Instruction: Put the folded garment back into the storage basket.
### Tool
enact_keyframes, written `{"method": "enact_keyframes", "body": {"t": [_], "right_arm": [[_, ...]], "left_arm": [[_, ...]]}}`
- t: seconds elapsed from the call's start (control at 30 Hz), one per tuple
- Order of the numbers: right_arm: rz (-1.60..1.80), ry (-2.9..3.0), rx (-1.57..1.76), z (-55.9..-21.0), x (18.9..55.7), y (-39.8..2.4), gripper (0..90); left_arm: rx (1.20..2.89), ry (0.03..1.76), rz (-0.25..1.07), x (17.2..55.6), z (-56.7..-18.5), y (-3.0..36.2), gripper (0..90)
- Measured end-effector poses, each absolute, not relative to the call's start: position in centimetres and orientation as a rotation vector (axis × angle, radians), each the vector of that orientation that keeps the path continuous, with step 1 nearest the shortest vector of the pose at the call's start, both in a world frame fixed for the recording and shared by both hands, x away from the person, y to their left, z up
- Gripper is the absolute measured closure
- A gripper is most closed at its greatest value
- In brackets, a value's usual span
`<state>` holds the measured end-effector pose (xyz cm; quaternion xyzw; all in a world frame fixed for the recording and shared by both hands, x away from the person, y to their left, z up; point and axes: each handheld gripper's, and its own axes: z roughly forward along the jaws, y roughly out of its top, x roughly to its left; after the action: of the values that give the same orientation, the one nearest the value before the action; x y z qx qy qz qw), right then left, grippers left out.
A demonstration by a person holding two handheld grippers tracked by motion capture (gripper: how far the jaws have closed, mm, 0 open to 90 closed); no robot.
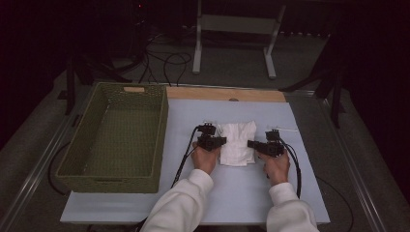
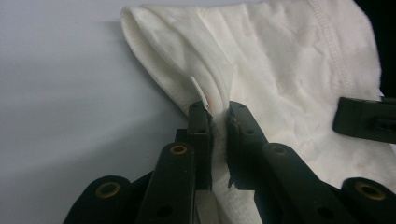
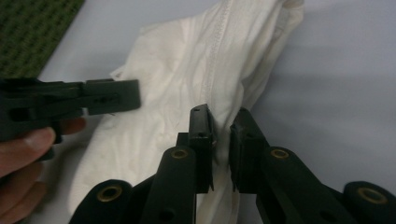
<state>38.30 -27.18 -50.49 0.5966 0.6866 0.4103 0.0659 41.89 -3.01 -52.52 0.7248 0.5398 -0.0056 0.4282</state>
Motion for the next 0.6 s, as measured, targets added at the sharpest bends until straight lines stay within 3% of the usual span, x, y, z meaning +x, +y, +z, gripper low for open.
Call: {"method": "enact_keyframes", "body": {"t": [0.6], "right_arm": [[1.370,2.059,1.789,-49.3,37.6,-26.9,81.4]], "left_arm": [[1.778,1.263,-0.017,41.3,-50.0,-1.7,82.5]]}}
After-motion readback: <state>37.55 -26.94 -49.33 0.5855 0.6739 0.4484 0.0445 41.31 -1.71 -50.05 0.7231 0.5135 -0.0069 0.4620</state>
